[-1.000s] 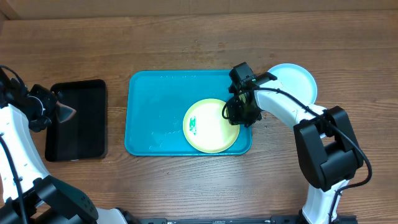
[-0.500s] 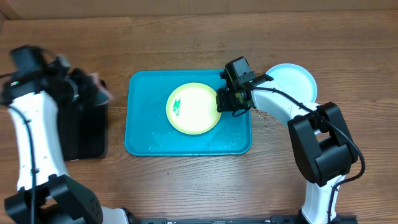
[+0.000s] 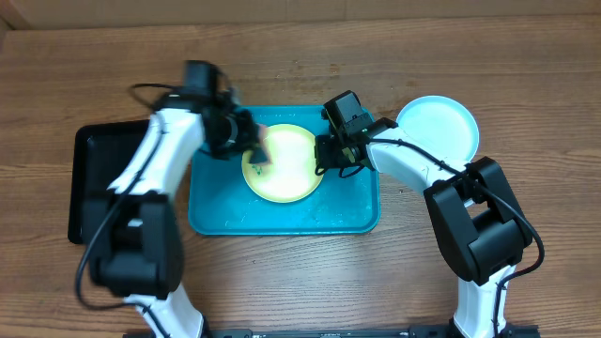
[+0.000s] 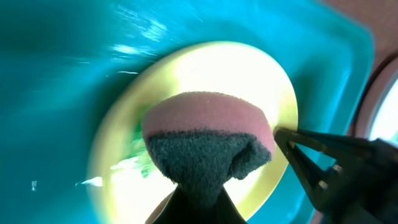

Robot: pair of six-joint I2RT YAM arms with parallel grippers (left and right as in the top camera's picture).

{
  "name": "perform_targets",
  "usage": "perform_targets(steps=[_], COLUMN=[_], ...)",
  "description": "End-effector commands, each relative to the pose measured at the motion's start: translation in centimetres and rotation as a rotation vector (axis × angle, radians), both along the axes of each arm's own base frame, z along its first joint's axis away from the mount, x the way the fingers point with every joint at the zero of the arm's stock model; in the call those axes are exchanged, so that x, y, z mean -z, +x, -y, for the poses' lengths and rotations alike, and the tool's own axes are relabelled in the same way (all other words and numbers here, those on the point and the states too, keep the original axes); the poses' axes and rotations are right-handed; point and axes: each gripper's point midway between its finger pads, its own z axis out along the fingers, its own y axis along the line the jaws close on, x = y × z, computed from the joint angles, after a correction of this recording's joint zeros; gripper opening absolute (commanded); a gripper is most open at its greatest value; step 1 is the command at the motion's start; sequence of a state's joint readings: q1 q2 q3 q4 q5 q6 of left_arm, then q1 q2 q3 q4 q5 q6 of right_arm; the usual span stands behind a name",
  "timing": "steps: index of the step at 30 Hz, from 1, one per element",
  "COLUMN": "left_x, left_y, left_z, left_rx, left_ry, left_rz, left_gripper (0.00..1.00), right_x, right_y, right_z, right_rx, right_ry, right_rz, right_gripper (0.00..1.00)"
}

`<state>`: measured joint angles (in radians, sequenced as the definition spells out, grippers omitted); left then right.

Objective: Clean dirty plates on tray and stack at the side
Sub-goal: 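Scrub the yellow-green plate with the sponge in the left gripper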

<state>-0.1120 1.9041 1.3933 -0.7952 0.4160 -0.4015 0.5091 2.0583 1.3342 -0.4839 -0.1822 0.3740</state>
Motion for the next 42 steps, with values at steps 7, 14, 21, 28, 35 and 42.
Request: perform_targets(steps=[7, 14, 21, 28, 35, 42], left_x=[4.9, 8.2, 8.5, 7.2, 3.7, 2.2], left_y=[-1.4, -1.1, -1.3, -0.7, 2.5, 3.9], left_z=[6.0, 3.0, -4.3, -8.8, -7.9, 2.4], left_rx=[0.118, 0.027, -0.063, -0.139, -0.169, 0.061], left_ry=[-0.001, 0.252, 0.573, 0.680, 0.564, 0.060], left_rz=[-0.067, -0.087, -0.102, -0.120, -0.068, 0.013], left_gripper=[0.04, 0.04, 0.04, 0.04, 0.04, 0.04], right_x=[1.2, 1.3, 1.6, 1.6, 1.7, 1.6], right_y=[-0.3, -0.7, -0.8, -0.9, -1.0, -0.8], right_z=[0.6, 0.8, 1.5, 1.5, 1.6, 1.4], right_rx=[0.031, 0.030, 0.040, 0.037, 0.037, 0.038], right_ry=[-0.052, -0.061, -0.096, -0.098, -0.102, -0.094], right_rz=[-0.014, -0.028, -0.033, -0.035, -0.041, -0.029], right_gripper=[0.04, 0.04, 0.04, 0.04, 0.04, 0.04])
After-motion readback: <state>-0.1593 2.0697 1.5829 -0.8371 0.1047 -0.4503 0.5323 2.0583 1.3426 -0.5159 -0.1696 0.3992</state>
